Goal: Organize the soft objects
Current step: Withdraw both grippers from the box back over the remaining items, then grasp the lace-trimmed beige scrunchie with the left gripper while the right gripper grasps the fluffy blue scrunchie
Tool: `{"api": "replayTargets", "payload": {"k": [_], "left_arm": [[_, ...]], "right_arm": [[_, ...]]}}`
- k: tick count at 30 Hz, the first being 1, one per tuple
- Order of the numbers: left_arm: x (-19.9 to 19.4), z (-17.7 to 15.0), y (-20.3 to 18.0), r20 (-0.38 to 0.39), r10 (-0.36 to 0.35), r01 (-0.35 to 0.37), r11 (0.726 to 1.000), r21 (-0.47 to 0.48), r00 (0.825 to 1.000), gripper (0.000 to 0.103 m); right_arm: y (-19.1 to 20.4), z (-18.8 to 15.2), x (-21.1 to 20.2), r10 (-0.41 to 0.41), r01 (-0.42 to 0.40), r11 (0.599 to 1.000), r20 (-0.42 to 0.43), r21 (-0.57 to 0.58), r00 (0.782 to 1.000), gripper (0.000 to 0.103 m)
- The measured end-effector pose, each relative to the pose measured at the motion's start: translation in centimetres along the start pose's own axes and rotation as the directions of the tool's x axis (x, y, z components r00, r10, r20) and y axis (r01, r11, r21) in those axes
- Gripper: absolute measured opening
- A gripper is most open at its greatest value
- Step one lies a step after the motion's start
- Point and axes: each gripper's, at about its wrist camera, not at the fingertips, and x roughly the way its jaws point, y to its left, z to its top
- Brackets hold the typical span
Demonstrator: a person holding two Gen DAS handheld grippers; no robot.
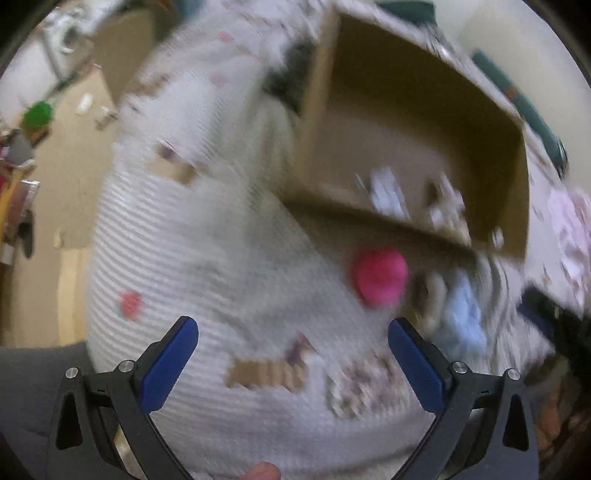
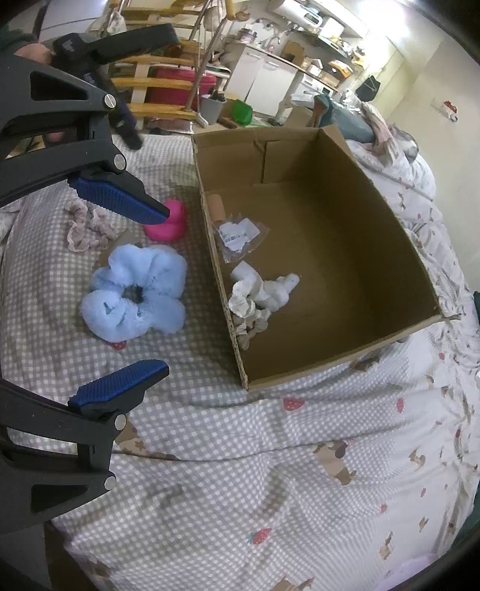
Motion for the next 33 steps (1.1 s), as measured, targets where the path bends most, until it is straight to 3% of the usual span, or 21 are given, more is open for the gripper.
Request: {"api": "replayTargets", "payload": {"k": [2,7,11,16,19,21,26,33], "left_arm": [[1.3,-0.8,-1.3,-0.066,-0.021,0.024,0.999,0.034,0.998,0.102],[3.7,-1.4,-4.3,-0.137,-0.015,0.031,0.993,0.111,0.99,0.1],[6.2,-1.9,-5.8,-0.208,-0.015,0.041,0.992,0.121,0.978,0.089],[7.1,-2.8,-7.3,-0.193,0.048,-0.007,0.978,0.207,0.98,0.086],[7.2,-3.1,-7.3,-0.182,0.075,-0.034,0.974,0.223,0.98,0.071],[7.2,-3.2,-6.7,-0.182,0.09,-0.051,0.976,0.212,0.979,0.053],[6.1,-2.8,-4.0,-0.172,0.105,-0.072,0.98,0.183,0.979,0.02],[2.5,-1.4,-0.2,-0.12,0.101,-0.09,0.992,0.093,0.988,0.013]], "right_arm": [[0.0,0.0,0.3,-0.001,0.001,1.0,-0.007,0.001,1.0,0.08],[0.3,-0.1,0.8,-0.016,0.015,1.0,-0.024,-0.016,1.0,0.08],[0.3,-0.2,1.1,-0.035,0.034,0.999,-0.032,-0.026,0.999,0.08],[0.3,-0.3,1.3,-0.043,0.042,0.999,-0.033,-0.02,0.999,0.08],[0.2,-0.2,1.2,-0.042,0.042,0.999,-0.032,-0.019,0.999,0.08],[0.1,-0.2,1.2,-0.045,0.045,0.999,-0.035,-0.02,0.998,0.08],[-0.1,0.0,1.3,-0.037,0.037,0.999,-0.04,-0.008,0.999,0.08],[-0.6,0.1,1.8,-0.029,0.03,1.0,-0.063,0.01,0.998,0.08]]}}
